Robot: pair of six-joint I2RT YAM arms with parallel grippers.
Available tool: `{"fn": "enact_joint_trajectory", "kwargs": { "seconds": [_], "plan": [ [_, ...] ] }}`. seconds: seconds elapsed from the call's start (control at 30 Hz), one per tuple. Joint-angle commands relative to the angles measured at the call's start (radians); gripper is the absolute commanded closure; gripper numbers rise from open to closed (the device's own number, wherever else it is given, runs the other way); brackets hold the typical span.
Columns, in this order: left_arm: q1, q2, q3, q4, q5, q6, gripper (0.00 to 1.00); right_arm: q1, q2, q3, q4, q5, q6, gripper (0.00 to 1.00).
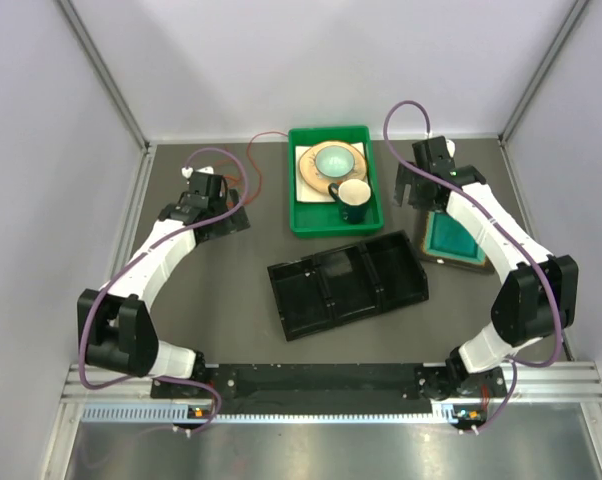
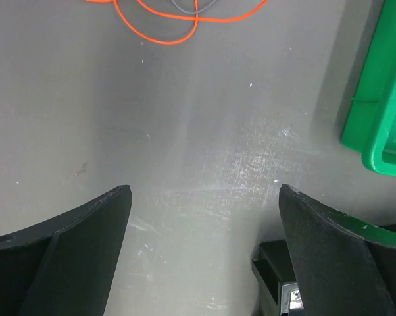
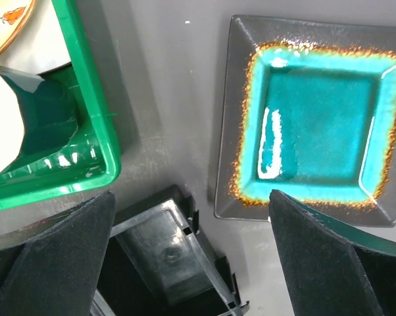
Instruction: Untangle the cables
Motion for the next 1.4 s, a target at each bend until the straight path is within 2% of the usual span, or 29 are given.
{"fn": "enact_joint_trajectory", "kwargs": {
  "seconds": [0.0,0.13,0.33,0.43,0.6,0.63,0.67,0.7,0.8,0.87,0.97,1.17,1.27,1.3,1.37],
  "plan": [
    [-0.004,0.001,-0.001,0.055,0.011,0.012,0.01,0.008,-0.069,-0.001,0.048,0.044,-0.045,0.01],
    [-0.005,-0.008,-0.003,0.063,-0.007,0.017,0.01,0.009,-0.095,-0.021,0.061,0.051,-0.053,0.01],
    [-0.005,-0.017,-0.001,0.086,0.03,0.02,0.01,0.011,-0.158,-0.096,0.146,-0.067,-0.057,0.01],
    [-0.005,-0.015,-0.003,0.093,0.039,0.029,0.01,0.014,-0.178,-0.119,0.161,-0.078,-0.051,0.01],
    [-0.014,-0.031,-0.049,0.228,0.011,0.061,0.01,0.022,-0.219,-0.153,0.166,-0.068,-0.036,0.01],
    [-0.014,0.012,-0.023,0.21,-0.025,0.051,0.01,0.023,-0.228,-0.158,0.167,-0.064,-0.037,0.01],
    [-0.017,0.053,0.071,0.123,-0.042,0.044,0.01,0.023,-0.245,-0.168,0.161,-0.055,-0.04,0.01],
    [-0.024,0.145,0.124,0.086,-0.055,0.044,0.01,0.023,-0.255,-0.175,0.158,-0.041,-0.043,0.01],
    [-0.062,0.297,0.314,-0.037,-0.186,0.048,0.01,0.023,-0.296,-0.196,0.144,0.004,-0.053,0.01],
    [-0.07,0.343,0.406,-0.055,-0.286,0.046,0.01,0.023,-0.317,-0.216,0.137,0.022,-0.053,0.01],
    [-0.07,0.409,0.483,-0.023,-0.318,0.063,0.02,0.023,-0.354,-0.248,0.14,0.03,-0.045,0.01],
    [-0.067,0.526,0.618,-0.077,-0.479,0.071,0.14,0.022,-0.367,-0.262,0.134,0.011,-0.033,0.01],
    [-0.036,0.528,0.605,-0.071,-0.463,0.005,0.16,0.025,-0.364,-0.265,0.137,0.014,-0.01,0.01],
    [-0.019,0.518,0.588,-0.043,-0.385,-0.046,0.17,0.025,-0.359,-0.262,0.131,0.036,0.001,0.01],
    [0.031,0.508,0.534,0.041,-0.316,-0.124,0.17,0.023,-0.348,-0.256,0.124,0.031,0.007,0.01]
  ]
}}
